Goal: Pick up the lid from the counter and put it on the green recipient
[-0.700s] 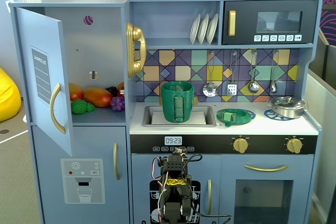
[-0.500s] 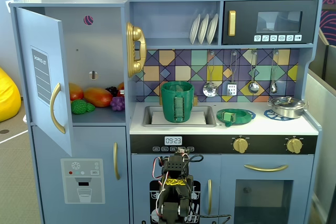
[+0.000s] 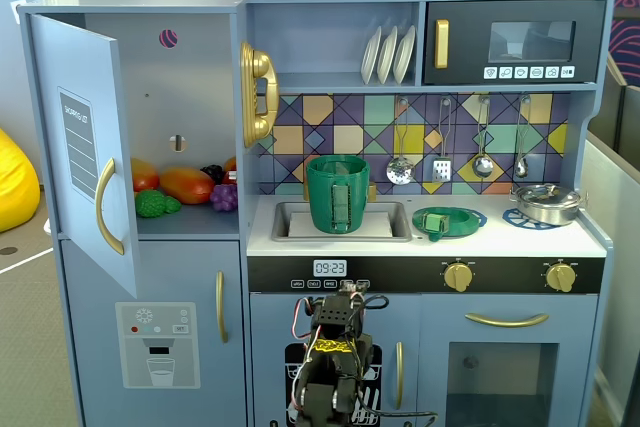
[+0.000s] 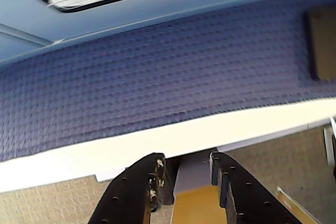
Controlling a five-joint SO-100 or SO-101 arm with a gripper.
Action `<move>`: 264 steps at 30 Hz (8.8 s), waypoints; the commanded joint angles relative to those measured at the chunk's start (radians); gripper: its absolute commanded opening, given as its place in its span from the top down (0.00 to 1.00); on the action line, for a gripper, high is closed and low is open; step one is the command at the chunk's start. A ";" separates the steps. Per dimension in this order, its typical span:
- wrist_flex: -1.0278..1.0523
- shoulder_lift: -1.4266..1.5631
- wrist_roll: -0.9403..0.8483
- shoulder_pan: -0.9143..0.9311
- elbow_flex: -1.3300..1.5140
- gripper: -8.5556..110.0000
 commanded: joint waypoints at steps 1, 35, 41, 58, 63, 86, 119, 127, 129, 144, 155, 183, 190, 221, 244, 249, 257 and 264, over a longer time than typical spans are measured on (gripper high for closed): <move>-0.301 -0.101 -0.072 0.075 -0.213 0.85; -1.347 -0.833 -0.097 0.466 -0.699 0.55; -1.361 -0.965 -0.094 0.463 -0.815 0.56; -1.387 -1.252 -0.097 0.399 -1.060 0.59; -1.382 -1.295 -0.104 0.379 -1.098 0.61; -1.404 -1.358 -0.057 0.357 -1.134 0.93; -0.848 -1.000 -0.048 0.046 -1.594 0.93; -0.834 -1.048 -0.074 -0.043 -1.595 0.93; -0.834 -1.063 -0.081 -0.060 -1.597 0.93; -0.818 -1.155 -0.110 -0.094 -1.614 0.93; -0.802 -1.192 -0.137 -0.124 -1.637 0.93; -0.765 -1.158 -0.167 -0.054 -1.582 0.90; -0.750 -1.143 -0.117 -0.040 -1.582 0.66; -0.428 -0.531 -0.106 -0.087 -1.207 0.71; -0.137 0.002 0.064 -0.129 -0.160 0.93; 0.041 0.002 0.035 -0.163 -0.074 0.93; 0.156 0.002 0.092 -0.164 0.003 0.93; 0.227 0.002 0.103 -0.173 0.023 0.92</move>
